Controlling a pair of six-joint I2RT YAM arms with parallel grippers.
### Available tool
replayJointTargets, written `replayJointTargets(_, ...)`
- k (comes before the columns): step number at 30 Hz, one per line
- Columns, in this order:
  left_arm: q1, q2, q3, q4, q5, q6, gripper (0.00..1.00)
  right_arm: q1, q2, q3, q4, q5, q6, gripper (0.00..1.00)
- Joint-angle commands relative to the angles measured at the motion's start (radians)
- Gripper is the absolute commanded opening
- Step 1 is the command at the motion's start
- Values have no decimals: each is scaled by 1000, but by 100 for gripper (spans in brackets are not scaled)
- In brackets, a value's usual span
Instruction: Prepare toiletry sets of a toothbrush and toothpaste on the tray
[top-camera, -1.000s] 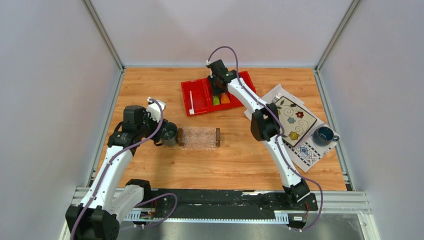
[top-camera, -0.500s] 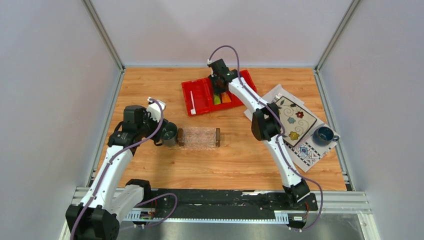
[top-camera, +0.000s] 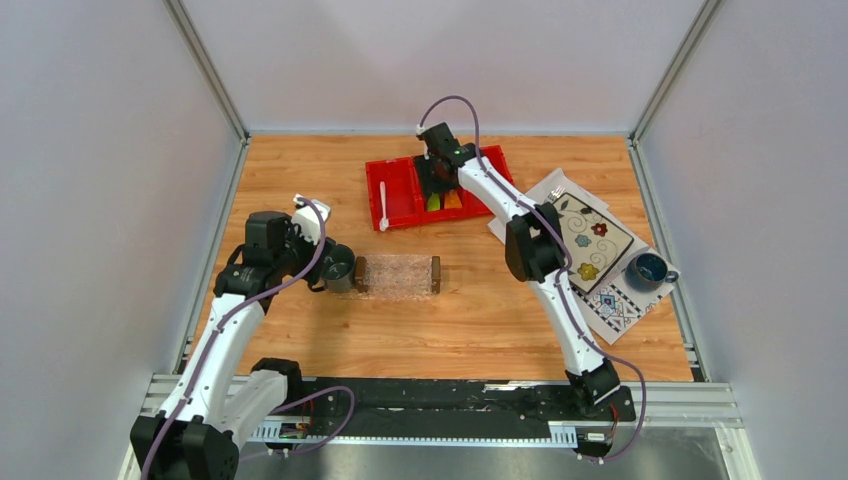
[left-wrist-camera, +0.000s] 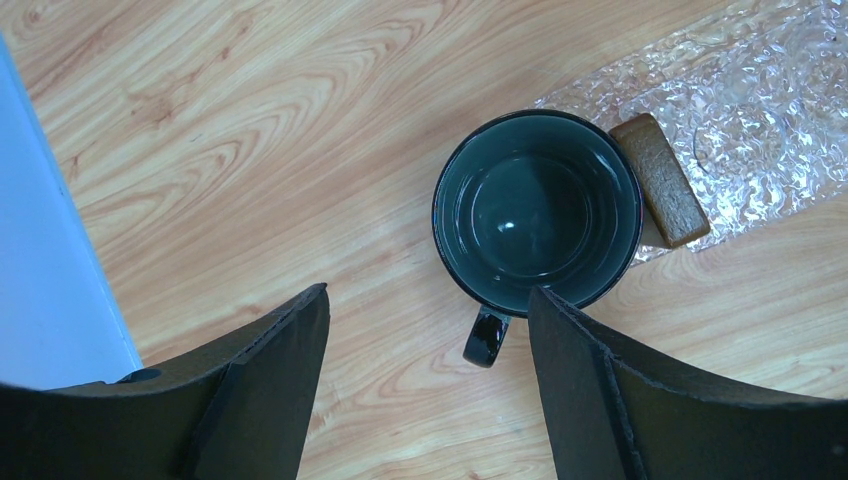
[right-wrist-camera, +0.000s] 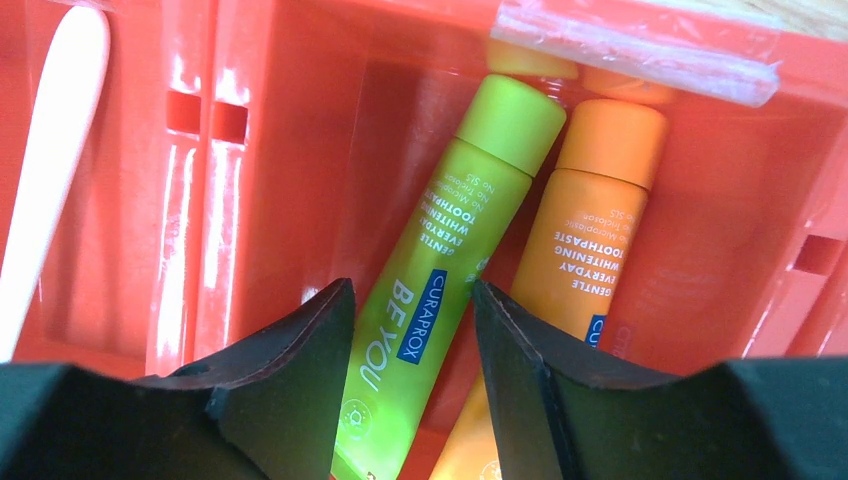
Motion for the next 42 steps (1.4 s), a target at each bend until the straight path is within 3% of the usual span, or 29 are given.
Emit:
replayJointTargets(1,4,-11,28,20,11,6,80,1,-8,-29,-49,13,-11,57)
replayJointTargets(7,4,-6,31,23,9,4,80,3,41,14,-70,18,-20,55)
replayJointTargets(10,3,-5,30,24,8,7,80,3,65,40,-86,20,-26,48)
replayJointTargets(24,3,3,36,27,-3,12,80,-20,68,122,-81,9,-26,1)
replayJointTargets(42,3,-5,44,18,-3,17,80,-27,-77,140,-58,46,-46,0)
